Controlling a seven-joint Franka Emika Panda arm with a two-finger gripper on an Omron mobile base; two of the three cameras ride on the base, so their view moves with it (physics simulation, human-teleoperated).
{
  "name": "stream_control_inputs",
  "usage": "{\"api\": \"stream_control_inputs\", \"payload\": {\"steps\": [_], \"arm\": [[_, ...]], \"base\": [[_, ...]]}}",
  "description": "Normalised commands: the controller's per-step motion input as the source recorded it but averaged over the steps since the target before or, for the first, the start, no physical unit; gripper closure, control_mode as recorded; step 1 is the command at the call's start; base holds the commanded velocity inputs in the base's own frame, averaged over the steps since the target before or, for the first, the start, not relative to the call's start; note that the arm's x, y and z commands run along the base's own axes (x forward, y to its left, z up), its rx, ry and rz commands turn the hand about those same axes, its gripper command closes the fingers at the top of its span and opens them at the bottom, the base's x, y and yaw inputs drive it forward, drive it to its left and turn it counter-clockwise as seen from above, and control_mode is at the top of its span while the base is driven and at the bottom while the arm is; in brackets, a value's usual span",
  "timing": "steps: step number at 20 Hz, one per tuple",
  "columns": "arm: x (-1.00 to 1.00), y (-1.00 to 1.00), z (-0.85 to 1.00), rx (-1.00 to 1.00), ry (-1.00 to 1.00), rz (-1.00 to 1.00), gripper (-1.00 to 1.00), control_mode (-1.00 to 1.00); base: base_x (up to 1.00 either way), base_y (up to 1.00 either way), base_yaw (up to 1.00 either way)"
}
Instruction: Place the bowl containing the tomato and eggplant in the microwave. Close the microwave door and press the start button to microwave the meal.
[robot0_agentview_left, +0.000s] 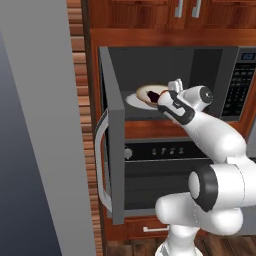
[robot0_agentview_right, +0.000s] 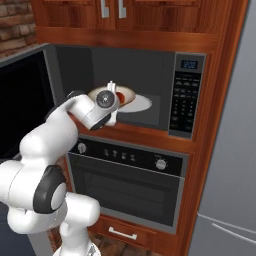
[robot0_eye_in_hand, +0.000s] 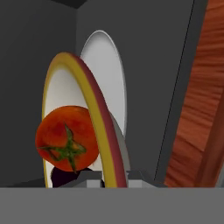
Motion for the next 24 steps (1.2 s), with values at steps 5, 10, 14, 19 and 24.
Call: {"api": "stream_control_inputs", "payload": {"steps": [5, 10, 14, 19, 24], "arm": [[0.39, -0.05, -0.18, 0.0, 0.04, 0.0, 1.0, -1.0], [0.4, -0.05, -0.13, 0.0, 0.02, 0.0, 1.0, -1.0], [0.42, -0.04, -0.12, 0.0, 0.0, 0.0, 1.0, -1.0], [0.41, -0.06, -0.11, 0.0, 0.0, 0.0, 1.0, -1.0], [0.42, -0.06, -0.14, 0.0, 0.0, 0.0, 1.0, -1.0]], "base": [[0.0, 0.0, 0.0], [0.0, 0.0, 0.0], [0.0, 0.0, 0.0], [0.0, 0.0, 0.0], [0.0, 0.0, 0.0]]}}
